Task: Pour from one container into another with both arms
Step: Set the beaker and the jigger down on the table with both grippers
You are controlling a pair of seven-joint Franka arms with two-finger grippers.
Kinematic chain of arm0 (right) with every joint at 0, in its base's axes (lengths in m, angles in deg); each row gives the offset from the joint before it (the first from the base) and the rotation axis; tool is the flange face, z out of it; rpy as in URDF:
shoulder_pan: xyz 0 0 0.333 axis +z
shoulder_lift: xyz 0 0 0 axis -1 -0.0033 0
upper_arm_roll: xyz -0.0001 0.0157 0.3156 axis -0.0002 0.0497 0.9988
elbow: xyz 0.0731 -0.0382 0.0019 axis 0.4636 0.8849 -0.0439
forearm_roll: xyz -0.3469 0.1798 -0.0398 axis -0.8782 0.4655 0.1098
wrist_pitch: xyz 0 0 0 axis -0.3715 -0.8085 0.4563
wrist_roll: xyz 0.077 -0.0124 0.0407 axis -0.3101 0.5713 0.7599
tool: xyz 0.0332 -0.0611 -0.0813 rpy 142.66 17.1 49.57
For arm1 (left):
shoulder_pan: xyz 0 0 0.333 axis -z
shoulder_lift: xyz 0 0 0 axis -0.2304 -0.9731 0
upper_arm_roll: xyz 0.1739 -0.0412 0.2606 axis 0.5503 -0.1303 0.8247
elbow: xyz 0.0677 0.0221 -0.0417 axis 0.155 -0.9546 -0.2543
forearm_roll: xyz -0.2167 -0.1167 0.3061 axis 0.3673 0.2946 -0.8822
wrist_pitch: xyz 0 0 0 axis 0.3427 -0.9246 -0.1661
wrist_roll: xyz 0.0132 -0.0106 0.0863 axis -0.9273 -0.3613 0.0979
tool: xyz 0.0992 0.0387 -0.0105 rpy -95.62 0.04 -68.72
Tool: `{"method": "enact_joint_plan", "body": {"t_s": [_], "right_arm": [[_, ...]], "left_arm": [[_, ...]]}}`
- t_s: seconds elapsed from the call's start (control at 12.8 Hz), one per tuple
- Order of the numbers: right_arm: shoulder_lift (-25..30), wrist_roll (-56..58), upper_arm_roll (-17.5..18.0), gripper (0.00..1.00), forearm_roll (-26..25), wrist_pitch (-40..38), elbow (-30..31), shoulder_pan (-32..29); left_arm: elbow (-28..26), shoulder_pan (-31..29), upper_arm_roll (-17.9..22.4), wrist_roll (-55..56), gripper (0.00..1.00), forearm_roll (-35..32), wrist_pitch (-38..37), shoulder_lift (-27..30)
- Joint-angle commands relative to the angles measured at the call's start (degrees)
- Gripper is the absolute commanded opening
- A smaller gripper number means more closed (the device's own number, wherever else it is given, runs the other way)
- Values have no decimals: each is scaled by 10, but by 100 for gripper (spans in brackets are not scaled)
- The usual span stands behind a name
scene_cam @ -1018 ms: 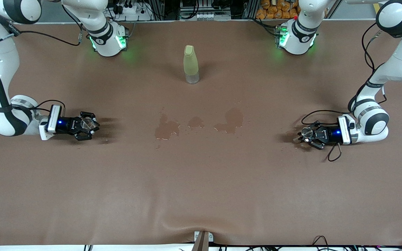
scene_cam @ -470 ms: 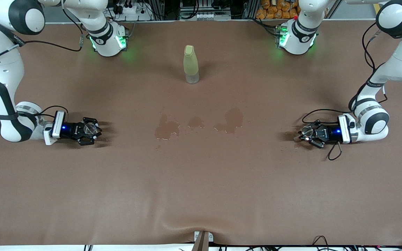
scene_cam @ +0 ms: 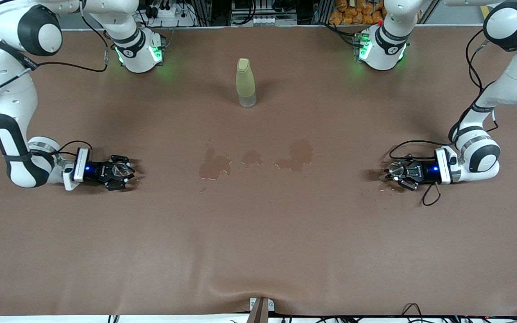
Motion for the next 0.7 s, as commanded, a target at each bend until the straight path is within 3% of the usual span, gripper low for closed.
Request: {"method": "enact_joint_plan", "body": {"t_s": [0.0,0.39,0.47,0.55,0.63], "right_arm": [[-8,60,2,0,-1,10,-9,-1],[-8,55,2,0,-1,50,-9,1],[-7,52,2,0,-2,52,-9,2],[-7,42,2,18,-2,52,-8,3],[-7,15,2,44,-2,52,-8,3]], "left_arm": [[2,3,3,21,23,-10,-10,4],[5,8,3,31,25,-10,-10,6],[6,7,3,31,35,-10,-10,6],[6,4,2,31,53,-10,-11,7],[6,1,3,31,63,-10,-13,9]]}}
